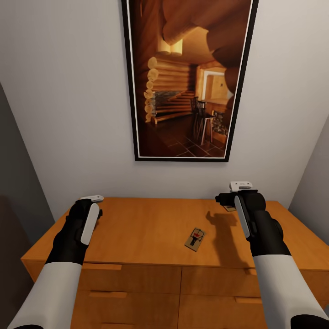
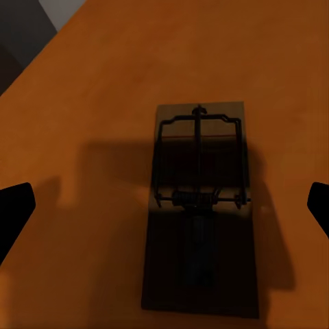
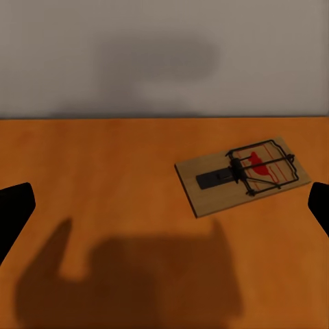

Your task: Take the four mousetraps from the cabinet in the bathroom and place them on the bathroom floor. Make sure all four end up on the same floor surface, and ensure that at least two of them are either under or directly next to the same bathroom sink.

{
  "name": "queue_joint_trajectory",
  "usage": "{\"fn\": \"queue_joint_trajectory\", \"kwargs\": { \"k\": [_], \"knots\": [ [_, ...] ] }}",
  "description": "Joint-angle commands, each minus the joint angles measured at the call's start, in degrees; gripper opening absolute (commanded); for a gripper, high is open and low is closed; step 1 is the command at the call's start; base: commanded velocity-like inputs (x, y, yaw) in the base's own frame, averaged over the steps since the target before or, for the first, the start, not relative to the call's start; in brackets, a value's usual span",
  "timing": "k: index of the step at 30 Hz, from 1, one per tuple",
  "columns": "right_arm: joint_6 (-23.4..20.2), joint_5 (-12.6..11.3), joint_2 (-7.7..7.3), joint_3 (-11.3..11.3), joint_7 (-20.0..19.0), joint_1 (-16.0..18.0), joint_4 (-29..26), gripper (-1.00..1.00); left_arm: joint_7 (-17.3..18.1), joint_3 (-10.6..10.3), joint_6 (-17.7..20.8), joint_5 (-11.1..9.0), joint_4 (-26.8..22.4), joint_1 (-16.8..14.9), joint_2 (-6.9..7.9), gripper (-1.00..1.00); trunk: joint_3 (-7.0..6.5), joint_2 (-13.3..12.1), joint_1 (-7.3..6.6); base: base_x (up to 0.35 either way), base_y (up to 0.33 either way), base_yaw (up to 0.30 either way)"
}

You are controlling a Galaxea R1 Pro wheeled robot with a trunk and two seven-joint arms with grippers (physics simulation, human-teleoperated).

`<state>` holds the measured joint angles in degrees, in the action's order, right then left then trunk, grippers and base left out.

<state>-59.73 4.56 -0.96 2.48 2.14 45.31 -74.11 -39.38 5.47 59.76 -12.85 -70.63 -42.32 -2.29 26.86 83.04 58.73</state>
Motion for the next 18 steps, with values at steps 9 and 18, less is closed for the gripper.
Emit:
{"fn": "queue_joint_trajectory", "kwargs": {
  "k": [9,18],
  "knots": [
    [-0.3,0.4,-0.01,0.0,-0.3,0.0,0.1,1.00,-0.5,0.1,0.1,-0.7,0.0,0.0,-0.65,1.00,0.07,0.0,0.00,0.000,0.000,0.000],
    [-0.3,0.4,-0.01,0.0,-0.3,0.0,0.2,1.00,-0.5,0.2,0.1,-0.6,0.6,0.0,-2.11,1.00,0.07,0.0,0.00,0.000,0.000,0.000]
  ]
}}
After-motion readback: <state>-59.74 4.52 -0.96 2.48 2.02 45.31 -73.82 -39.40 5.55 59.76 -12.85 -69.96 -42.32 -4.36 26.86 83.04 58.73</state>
